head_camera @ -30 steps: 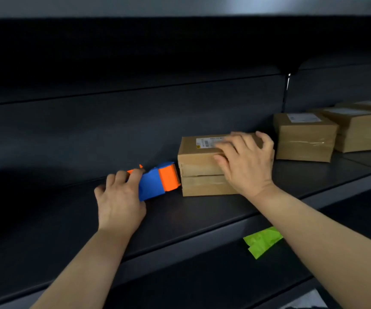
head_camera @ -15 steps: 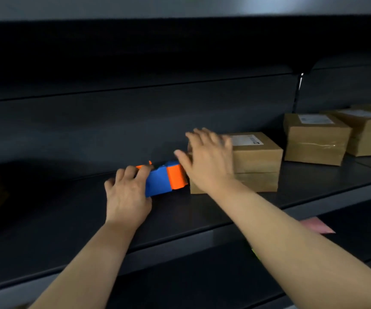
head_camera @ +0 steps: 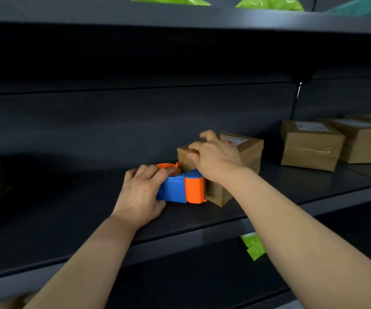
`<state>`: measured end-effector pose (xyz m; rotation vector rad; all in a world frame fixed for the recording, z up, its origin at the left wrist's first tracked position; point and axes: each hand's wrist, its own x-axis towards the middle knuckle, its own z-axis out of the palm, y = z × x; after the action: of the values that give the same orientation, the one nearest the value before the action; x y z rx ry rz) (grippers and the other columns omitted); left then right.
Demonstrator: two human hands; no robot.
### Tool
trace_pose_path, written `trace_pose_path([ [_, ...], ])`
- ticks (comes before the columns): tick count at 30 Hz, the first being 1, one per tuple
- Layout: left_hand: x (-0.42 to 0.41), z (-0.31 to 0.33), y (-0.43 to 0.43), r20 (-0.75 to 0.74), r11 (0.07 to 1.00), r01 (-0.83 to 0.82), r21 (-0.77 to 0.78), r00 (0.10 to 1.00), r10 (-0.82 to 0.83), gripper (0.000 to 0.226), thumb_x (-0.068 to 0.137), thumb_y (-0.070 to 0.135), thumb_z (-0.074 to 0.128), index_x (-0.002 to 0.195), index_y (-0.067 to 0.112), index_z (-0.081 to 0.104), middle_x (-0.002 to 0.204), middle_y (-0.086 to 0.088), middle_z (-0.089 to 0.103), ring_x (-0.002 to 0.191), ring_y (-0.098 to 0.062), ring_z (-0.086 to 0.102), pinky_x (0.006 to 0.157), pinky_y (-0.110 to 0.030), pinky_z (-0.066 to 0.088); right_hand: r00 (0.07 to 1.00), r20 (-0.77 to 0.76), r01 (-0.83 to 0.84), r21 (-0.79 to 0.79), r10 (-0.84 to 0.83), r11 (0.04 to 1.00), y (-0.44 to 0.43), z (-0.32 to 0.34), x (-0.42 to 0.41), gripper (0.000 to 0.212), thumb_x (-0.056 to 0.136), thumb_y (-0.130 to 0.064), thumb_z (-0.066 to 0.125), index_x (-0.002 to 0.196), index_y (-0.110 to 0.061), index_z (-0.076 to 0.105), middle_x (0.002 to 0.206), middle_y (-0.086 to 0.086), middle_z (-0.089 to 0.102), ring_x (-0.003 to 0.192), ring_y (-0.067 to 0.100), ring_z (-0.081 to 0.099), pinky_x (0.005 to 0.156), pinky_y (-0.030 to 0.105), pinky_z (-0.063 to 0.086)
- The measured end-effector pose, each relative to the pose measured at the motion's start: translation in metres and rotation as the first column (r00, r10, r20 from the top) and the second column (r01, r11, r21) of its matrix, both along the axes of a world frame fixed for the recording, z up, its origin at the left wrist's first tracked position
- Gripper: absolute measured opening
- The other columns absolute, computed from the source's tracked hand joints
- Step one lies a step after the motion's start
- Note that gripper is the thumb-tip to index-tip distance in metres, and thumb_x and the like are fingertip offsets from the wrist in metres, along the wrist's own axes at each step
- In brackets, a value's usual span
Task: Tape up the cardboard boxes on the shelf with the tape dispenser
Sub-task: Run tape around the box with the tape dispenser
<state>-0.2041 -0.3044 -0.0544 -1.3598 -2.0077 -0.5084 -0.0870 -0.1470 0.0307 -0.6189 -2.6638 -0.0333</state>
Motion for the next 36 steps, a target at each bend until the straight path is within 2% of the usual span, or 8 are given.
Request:
trace_pose_path([
  [4,-0.001,-0.001,-0.001,-0.047,0.999,-0.032,0.01,0.998,0.032,0.08,0.055,0.014,0.079,0.128,0.033,0.054,0.102,0.008,0.058,0.097,-0.021,0.054,0.087,-0.043,0.036,0.997,0.08,0.012,0.035,-0.014,0.999,0.0,0.005,0.011,0.037,0.104,-0.036,0.033,0.139,-0.031,0.045,0.136,0.003,0.053,0.119,0.026,0.052,0.086,0.038,0.04],
  [8,-0.018,-0.002,-0.011,0.02,0.968,-0.246,0.046,0.969,0.245,0.078,0.048,0.006,0.079,0.12,0.031,0.059,0.099,0.0,0.056,0.096,-0.03,0.053,0.084,-0.05,0.04,0.996,0.088,0.034,0.002,-0.034,0.999,0.019,0.005,0.049,0.03,0.105,-0.037,0.03,0.131,-0.037,0.045,0.131,-0.002,0.057,0.111,0.024,0.055,0.074,0.035,0.04],
  [10,-0.021,-0.003,-0.012,0.009,0.961,-0.276,0.033,0.961,0.276,0.077,0.047,0.004,0.078,0.118,0.029,0.06,0.097,-0.002,0.056,0.095,-0.031,0.052,0.082,-0.052,0.041,0.995,0.082,0.048,-0.01,-0.047,0.999,0.026,0.006,0.063,0.028,0.105,-0.037,0.03,0.129,-0.039,0.044,0.131,-0.005,0.057,0.11,0.022,0.055,0.071,0.034,0.036],
  [19,-0.017,-0.001,-0.002,-0.032,0.942,-0.335,0.031,0.941,0.336,0.074,0.053,0.002,0.076,0.121,0.026,0.061,0.098,-0.005,0.056,0.094,-0.032,0.052,0.085,-0.053,0.04,0.999,0.036,-0.005,-0.01,0.005,1.0,0.034,0.003,0.059,0.026,0.105,-0.035,0.034,0.128,-0.039,0.046,0.129,-0.009,0.057,0.108,0.018,0.055,0.071,0.034,0.038],
  [27,-0.005,0.003,0.024,-0.081,0.921,-0.385,0.057,0.918,0.388,0.059,0.058,-0.002,0.072,0.112,0.02,0.064,0.091,-0.01,0.055,0.087,-0.034,0.052,0.076,-0.049,0.04,0.996,0.04,-0.077,-0.06,0.079,0.995,0.041,0.003,0.06,0.028,0.104,-0.036,0.038,0.13,-0.041,0.046,0.135,-0.012,0.053,0.116,0.016,0.052,0.086,0.035,0.045],
  [31,0.007,0.001,0.037,-0.068,0.934,-0.356,0.037,0.931,0.358,0.061,0.056,0.003,0.074,0.114,0.021,0.064,0.092,-0.01,0.057,0.088,-0.035,0.052,0.075,-0.049,0.041,0.991,0.075,-0.104,-0.1,0.112,0.99,0.043,0.009,0.064,0.031,0.103,-0.026,0.041,0.129,-0.041,0.048,0.136,-0.011,0.052,0.116,0.016,0.05,0.088,0.035,0.043],
  [33,0.009,0.0,0.037,-0.069,0.944,-0.327,0.038,0.942,0.329,0.065,0.054,0.003,0.076,0.116,0.021,0.064,0.092,-0.009,0.057,0.088,-0.034,0.053,0.074,-0.049,0.042,0.998,0.028,-0.053,-0.021,0.053,0.998,0.04,0.005,0.062,0.034,0.098,-0.019,0.042,0.124,-0.038,0.052,0.128,-0.008,0.058,0.11,0.019,0.054,0.087,0.034,0.039],
  [36,0.009,0.0,0.034,-0.05,0.949,-0.315,0.015,0.948,0.315,0.069,0.053,0.004,0.077,0.118,0.022,0.063,0.094,-0.007,0.058,0.09,-0.032,0.053,0.075,-0.049,0.043,0.96,-0.28,0.056,0.297,0.031,0.953,0.03,-0.019,0.046,0.024,0.092,-0.035,0.042,0.096,-0.023,0.063,0.091,0.0,0.069,0.086,0.023,0.062,0.082,0.038,0.038],
])
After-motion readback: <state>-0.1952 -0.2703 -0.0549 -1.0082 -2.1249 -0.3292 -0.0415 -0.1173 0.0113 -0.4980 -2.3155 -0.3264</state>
